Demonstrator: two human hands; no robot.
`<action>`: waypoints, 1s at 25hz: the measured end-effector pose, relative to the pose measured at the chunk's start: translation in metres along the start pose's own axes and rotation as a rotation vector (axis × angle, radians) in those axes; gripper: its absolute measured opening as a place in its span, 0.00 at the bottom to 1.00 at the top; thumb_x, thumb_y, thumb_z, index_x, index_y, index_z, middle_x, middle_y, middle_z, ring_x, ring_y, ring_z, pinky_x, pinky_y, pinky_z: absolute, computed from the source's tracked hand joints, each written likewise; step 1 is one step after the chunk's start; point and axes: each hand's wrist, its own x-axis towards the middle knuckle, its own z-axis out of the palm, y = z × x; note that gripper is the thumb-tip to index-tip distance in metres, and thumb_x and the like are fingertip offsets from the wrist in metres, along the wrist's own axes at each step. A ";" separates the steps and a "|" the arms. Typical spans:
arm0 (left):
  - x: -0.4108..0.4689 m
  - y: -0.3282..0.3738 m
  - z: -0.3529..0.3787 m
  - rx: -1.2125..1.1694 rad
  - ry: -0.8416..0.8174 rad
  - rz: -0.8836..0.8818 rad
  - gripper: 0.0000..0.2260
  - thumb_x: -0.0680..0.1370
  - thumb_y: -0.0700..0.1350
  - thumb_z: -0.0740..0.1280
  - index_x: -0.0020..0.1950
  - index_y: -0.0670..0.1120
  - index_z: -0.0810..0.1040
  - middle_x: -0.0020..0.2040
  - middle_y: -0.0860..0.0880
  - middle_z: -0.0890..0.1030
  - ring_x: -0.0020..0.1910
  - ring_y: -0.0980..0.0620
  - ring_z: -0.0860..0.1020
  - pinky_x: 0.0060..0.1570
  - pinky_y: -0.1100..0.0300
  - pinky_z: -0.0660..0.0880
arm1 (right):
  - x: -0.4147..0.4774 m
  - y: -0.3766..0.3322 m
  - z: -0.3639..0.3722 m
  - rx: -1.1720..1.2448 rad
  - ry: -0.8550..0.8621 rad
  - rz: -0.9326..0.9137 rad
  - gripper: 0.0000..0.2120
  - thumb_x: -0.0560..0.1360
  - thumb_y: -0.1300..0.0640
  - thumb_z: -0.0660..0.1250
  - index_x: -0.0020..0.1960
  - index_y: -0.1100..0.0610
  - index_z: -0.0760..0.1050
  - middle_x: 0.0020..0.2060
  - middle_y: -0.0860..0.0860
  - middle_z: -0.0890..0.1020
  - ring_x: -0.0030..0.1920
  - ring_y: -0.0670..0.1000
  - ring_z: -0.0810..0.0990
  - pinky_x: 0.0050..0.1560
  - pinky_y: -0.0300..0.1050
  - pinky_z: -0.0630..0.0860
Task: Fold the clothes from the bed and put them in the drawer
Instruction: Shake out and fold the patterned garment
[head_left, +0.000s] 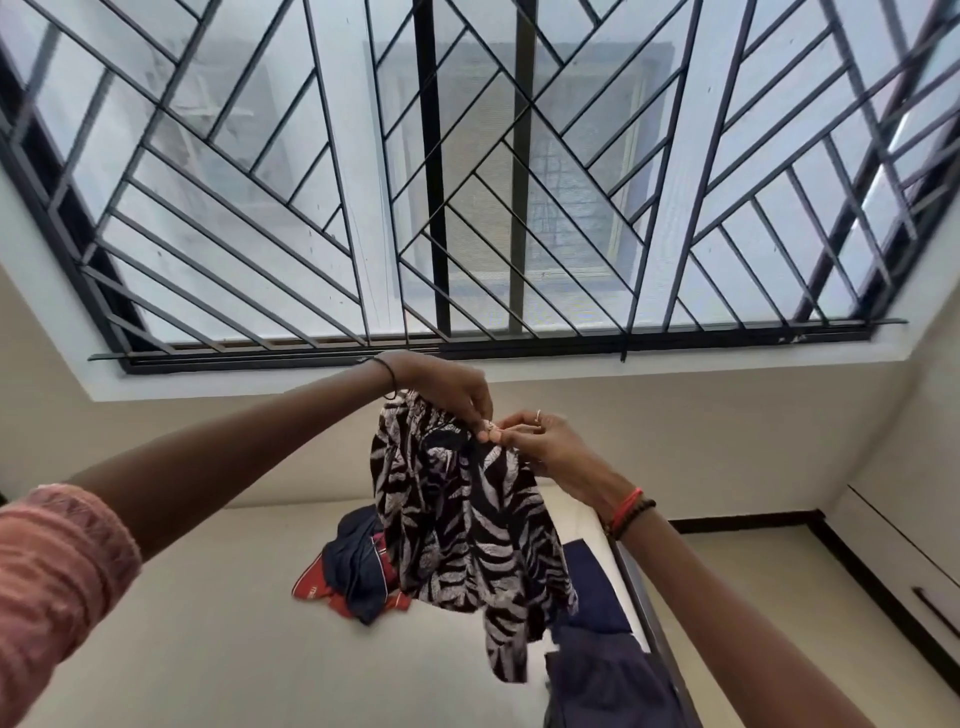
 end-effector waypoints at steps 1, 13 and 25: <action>-0.001 0.004 -0.004 0.073 0.037 0.004 0.09 0.77 0.45 0.68 0.51 0.40 0.83 0.43 0.47 0.82 0.36 0.62 0.73 0.41 0.71 0.69 | 0.000 0.003 -0.002 0.011 -0.032 0.006 0.11 0.68 0.58 0.75 0.48 0.55 0.77 0.34 0.45 0.81 0.34 0.44 0.76 0.36 0.39 0.72; -0.062 0.000 -0.086 0.323 0.715 -0.039 0.11 0.79 0.49 0.64 0.58 0.48 0.80 0.55 0.51 0.81 0.50 0.55 0.77 0.49 0.62 0.71 | -0.008 0.075 -0.004 -0.214 0.206 0.074 0.11 0.73 0.68 0.67 0.54 0.61 0.76 0.41 0.52 0.82 0.32 0.42 0.82 0.33 0.35 0.78; -0.084 -0.009 -0.111 0.216 1.023 -0.093 0.09 0.78 0.48 0.67 0.55 0.47 0.82 0.55 0.49 0.82 0.51 0.51 0.78 0.52 0.55 0.74 | 0.018 0.104 -0.012 -0.081 0.418 -0.087 0.16 0.73 0.55 0.72 0.57 0.58 0.72 0.43 0.50 0.82 0.38 0.44 0.81 0.35 0.34 0.75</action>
